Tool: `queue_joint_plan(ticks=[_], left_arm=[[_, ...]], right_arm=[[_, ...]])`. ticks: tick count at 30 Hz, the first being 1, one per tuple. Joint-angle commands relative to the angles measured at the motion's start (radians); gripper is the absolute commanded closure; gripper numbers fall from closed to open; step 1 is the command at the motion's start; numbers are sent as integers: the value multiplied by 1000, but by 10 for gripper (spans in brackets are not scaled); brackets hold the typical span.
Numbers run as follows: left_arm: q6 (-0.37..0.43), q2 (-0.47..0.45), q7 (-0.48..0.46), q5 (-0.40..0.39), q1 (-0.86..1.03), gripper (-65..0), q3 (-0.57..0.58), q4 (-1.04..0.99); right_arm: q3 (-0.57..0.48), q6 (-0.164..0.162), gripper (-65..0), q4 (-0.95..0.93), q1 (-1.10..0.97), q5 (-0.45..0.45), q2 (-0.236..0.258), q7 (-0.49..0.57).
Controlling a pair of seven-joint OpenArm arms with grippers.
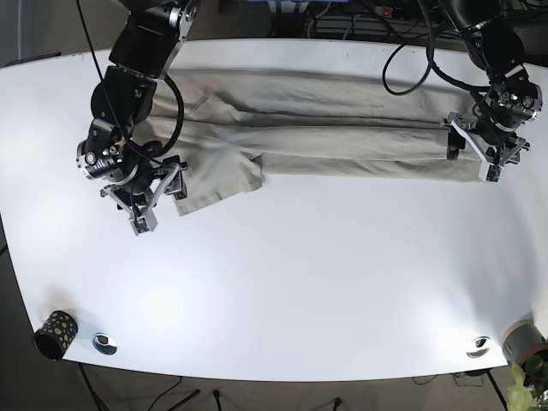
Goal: Fold the T-shirt properly
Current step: 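Release the hem and press the folded strip flat with both grippers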
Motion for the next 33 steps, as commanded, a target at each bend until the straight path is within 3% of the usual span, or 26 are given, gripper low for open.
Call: queue_joint_plan(ticks=[1, 18, 23, 33], left_arm=[[2, -17, -20, -13, 5, -424, -4, 16], [2, -17, -23, -15, 29, -421, -6, 16], [2, -16, -21, -15, 29, -421, -6, 16], [2, -16, -21, -13, 25, -421, -4, 14]], right_arm=[[0, 1, -369, -45, 54, 8, 10, 24], [0, 1, -369, -241, 91, 5, 28, 170], [0, 1, -366, -310, 91, 5, 62, 208], [-14, 1, -365, -267, 48, 9, 45, 203]])
